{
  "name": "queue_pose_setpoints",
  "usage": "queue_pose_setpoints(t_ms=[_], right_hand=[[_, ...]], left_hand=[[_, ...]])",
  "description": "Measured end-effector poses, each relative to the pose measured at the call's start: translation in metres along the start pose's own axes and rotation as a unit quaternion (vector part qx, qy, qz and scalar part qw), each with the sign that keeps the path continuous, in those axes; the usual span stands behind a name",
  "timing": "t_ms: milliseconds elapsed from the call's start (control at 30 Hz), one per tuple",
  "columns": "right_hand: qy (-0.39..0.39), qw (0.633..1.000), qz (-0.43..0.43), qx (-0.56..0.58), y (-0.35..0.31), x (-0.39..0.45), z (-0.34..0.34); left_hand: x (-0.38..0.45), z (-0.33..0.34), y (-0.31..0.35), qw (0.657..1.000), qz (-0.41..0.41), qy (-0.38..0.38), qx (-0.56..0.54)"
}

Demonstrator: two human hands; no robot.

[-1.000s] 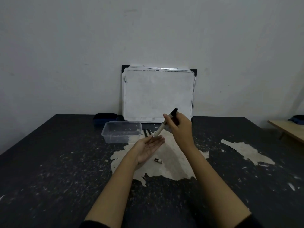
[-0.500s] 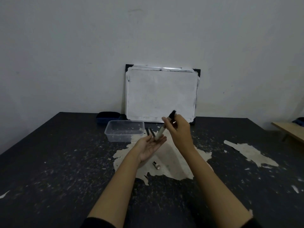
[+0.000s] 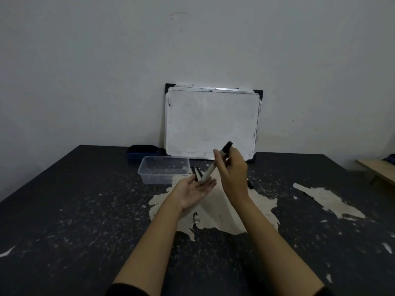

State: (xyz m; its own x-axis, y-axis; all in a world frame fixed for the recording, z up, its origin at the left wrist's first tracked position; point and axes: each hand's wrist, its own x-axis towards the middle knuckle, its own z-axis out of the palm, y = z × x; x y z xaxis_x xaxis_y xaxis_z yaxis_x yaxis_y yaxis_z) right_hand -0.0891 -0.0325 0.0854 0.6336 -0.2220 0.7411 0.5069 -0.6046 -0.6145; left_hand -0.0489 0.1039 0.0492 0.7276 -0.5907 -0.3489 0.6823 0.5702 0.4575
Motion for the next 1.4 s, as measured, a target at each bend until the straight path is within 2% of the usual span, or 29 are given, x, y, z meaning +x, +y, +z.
queue_pose_setpoints(t_ms=[67,167,267,433,467,533,567,667,733,867,1067,1233,1400], right_hand=[[-0.015,0.999,0.014,-0.025,0.0,0.004,0.0],[0.003,1.0,0.014,-0.023,0.007,0.006,0.001],[-0.03,0.996,0.017,-0.076,0.001,0.008,-0.001],[0.129,0.988,-0.045,0.071,-0.041,0.011,-0.011],[0.113,0.99,-0.041,0.069,-0.041,0.008,-0.008],[-0.002,1.0,0.015,-0.007,-0.03,-0.005,0.004],[-0.035,0.998,0.041,-0.041,-0.02,-0.012,0.009],[0.027,0.998,0.059,-0.016,-0.002,-0.009,0.007],[0.033,0.997,0.072,-0.005,0.001,-0.003,0.004],[0.029,0.995,0.093,-0.009,0.006,0.004,0.001],[0.054,0.981,0.177,0.051,0.011,0.013,-0.012],[0.071,0.948,0.292,0.108,0.023,0.017,-0.014],[0.075,0.854,0.467,0.215,0.033,0.012,-0.021]], left_hand=[[-0.002,-0.002,0.001,1.0,-0.004,0.001,-0.011],[-0.004,-0.005,0.0,1.0,-0.01,-0.022,0.006],[-0.006,-0.003,0.002,0.999,-0.019,-0.025,-0.008],[-0.002,0.0,0.006,0.998,-0.019,-0.025,-0.053],[-0.001,0.001,0.007,0.997,-0.02,-0.029,-0.063],[-0.001,0.002,0.005,0.995,-0.024,-0.044,-0.084],[-0.001,0.002,0.003,0.995,-0.026,-0.046,-0.09],[0.0,0.001,-0.001,0.992,-0.015,-0.049,-0.116],[-0.001,-0.001,-0.001,0.991,-0.006,-0.052,-0.123],[-0.009,0.002,-0.001,0.995,-0.003,-0.072,-0.074],[-0.017,-0.003,0.002,0.989,-0.031,-0.059,0.13],[-0.022,-0.009,0.009,0.977,-0.058,-0.101,0.177],[-0.032,-0.013,0.021,0.965,-0.066,-0.09,0.237]])
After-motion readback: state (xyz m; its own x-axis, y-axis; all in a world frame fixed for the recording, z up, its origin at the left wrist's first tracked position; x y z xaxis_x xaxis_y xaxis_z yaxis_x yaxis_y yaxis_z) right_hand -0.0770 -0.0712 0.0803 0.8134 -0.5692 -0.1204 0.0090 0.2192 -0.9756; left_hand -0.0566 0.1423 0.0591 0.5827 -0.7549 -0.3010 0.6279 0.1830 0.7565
